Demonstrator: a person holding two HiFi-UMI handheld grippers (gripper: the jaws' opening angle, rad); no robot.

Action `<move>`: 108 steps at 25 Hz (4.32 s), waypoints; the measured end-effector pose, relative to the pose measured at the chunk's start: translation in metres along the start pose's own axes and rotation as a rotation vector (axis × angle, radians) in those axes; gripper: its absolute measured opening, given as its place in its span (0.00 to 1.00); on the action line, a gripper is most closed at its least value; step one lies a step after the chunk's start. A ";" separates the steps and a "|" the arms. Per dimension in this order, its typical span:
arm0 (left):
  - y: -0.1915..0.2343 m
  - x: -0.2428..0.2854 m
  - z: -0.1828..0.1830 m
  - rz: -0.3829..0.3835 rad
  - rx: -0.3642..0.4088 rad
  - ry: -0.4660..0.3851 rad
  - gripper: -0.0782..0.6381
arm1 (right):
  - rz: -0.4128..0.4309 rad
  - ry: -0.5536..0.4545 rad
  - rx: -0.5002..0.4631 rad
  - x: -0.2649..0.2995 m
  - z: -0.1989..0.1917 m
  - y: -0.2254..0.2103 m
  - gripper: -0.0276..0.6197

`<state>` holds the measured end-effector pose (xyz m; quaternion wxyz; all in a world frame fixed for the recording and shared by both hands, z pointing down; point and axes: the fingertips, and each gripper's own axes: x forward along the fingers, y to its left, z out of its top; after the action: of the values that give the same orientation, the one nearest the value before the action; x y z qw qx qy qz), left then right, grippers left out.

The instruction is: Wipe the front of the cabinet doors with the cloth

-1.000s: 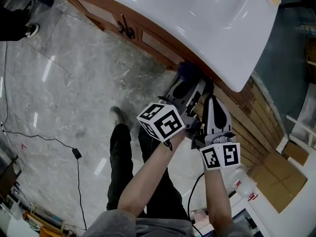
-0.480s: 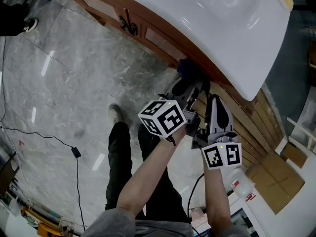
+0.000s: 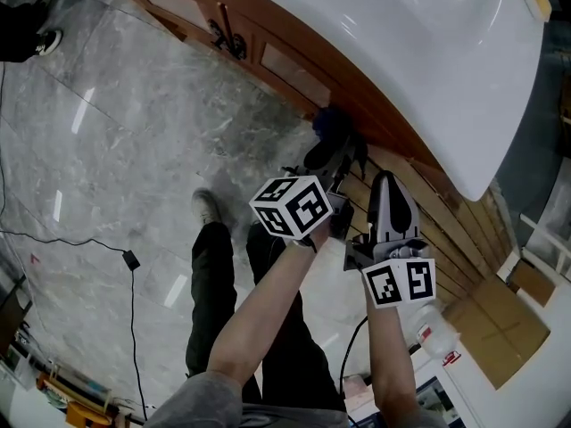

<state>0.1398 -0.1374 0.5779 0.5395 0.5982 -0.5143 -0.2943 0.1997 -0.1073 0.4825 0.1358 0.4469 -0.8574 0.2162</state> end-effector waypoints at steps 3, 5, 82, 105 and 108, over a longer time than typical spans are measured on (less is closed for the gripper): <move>0.014 0.003 -0.005 0.017 -0.003 0.008 0.25 | 0.001 0.004 0.005 0.004 -0.007 0.000 0.06; 0.023 0.004 -0.008 0.025 -0.010 0.009 0.25 | 0.003 0.005 0.006 0.007 -0.010 0.000 0.06; -0.091 -0.037 0.113 -0.067 0.005 -0.090 0.25 | -0.013 -0.003 0.151 0.011 0.036 0.036 0.06; -0.037 -0.014 0.108 -0.075 -0.012 -0.118 0.25 | -0.035 0.013 0.147 0.033 -0.005 0.031 0.06; -0.030 -0.013 0.105 -0.059 -0.026 -0.112 0.25 | -0.037 0.014 0.148 0.031 -0.010 0.032 0.06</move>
<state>0.0500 -0.1649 0.5208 0.5085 0.5887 -0.5222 -0.3497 0.1559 -0.1082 0.4960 0.1125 0.4700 -0.8296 0.2798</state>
